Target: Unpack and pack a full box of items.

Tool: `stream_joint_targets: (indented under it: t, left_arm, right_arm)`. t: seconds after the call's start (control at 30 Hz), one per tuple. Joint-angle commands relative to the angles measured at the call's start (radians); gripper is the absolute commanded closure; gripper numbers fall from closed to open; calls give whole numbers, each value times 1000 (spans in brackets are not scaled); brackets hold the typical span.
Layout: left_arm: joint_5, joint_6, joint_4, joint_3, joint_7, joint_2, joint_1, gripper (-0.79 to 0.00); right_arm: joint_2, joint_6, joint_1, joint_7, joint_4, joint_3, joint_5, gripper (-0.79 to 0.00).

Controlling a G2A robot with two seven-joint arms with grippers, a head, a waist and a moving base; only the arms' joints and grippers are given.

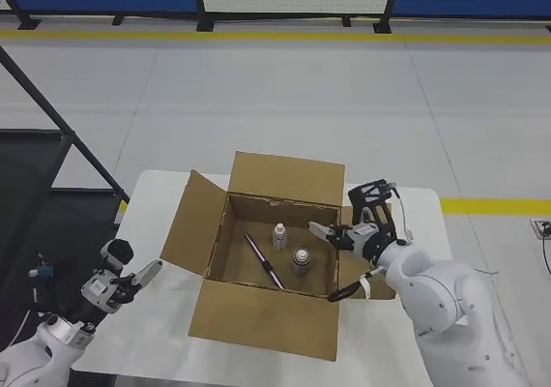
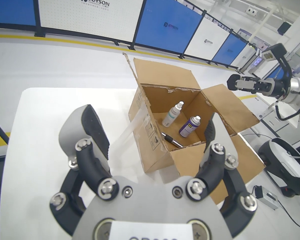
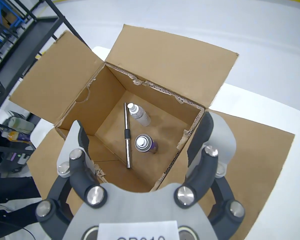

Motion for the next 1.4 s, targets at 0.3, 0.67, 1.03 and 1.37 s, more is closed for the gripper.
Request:
stream_joint_targets:
  t: [0.3, 0.67, 1.03, 1.37]
  left_arm:
    - [-129, 36, 42, 129, -326, 19, -164, -785]
    - [-160, 58, 18, 190, -395, 27, -197, -785]
    - [-84, 87, -20, 300, -391, 28, -210, -785]
    - [-46, 117, 38, 413, -400, 22, -275, -785]
  right_arm:
    - [46, -73, -22, 219, 104, 310, 368, -785]
    - [85, -175, 66, 398, 333, 360, 551, -785]
    - [109, -337, 158, 536, 431, 255, 693, -785]
    - [115, -388, 266, 505, 491, 65, 905, -785]
